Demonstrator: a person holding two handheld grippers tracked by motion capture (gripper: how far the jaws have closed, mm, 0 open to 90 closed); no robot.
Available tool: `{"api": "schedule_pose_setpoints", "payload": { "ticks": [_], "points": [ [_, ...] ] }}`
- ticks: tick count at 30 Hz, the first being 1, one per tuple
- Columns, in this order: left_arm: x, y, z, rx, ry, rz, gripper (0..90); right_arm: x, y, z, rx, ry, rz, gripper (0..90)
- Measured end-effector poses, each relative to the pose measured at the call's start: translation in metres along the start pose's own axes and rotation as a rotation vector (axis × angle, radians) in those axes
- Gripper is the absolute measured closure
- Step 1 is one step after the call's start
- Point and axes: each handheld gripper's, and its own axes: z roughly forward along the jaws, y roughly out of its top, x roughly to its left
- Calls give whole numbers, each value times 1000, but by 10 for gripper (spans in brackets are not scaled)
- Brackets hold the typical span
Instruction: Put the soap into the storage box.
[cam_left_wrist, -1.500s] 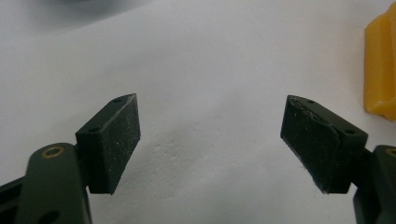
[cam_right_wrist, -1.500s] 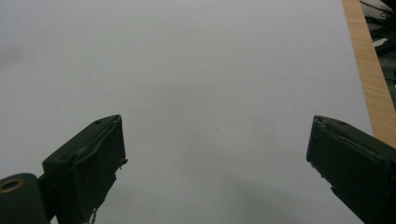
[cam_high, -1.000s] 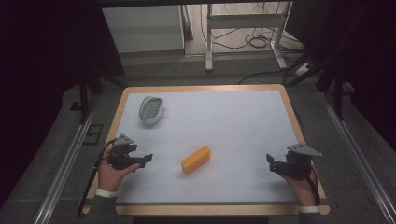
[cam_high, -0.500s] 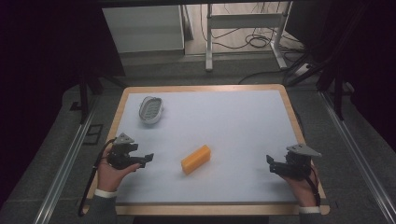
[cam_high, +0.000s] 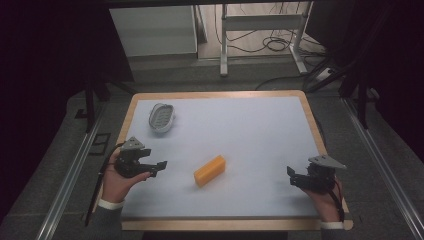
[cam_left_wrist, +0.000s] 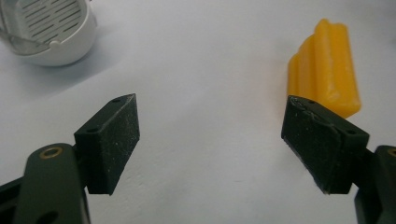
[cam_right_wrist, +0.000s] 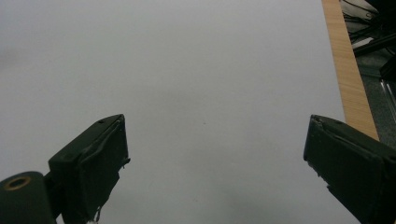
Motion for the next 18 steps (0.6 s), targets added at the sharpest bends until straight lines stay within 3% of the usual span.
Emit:
{"api": "schedule_pose_setpoints", "payload": {
  "ticks": [18],
  "points": [
    [-13, 13, 0, 13, 0, 48, 199, -5, -2, -2, -3, -12, 11, 66]
  ]
}}
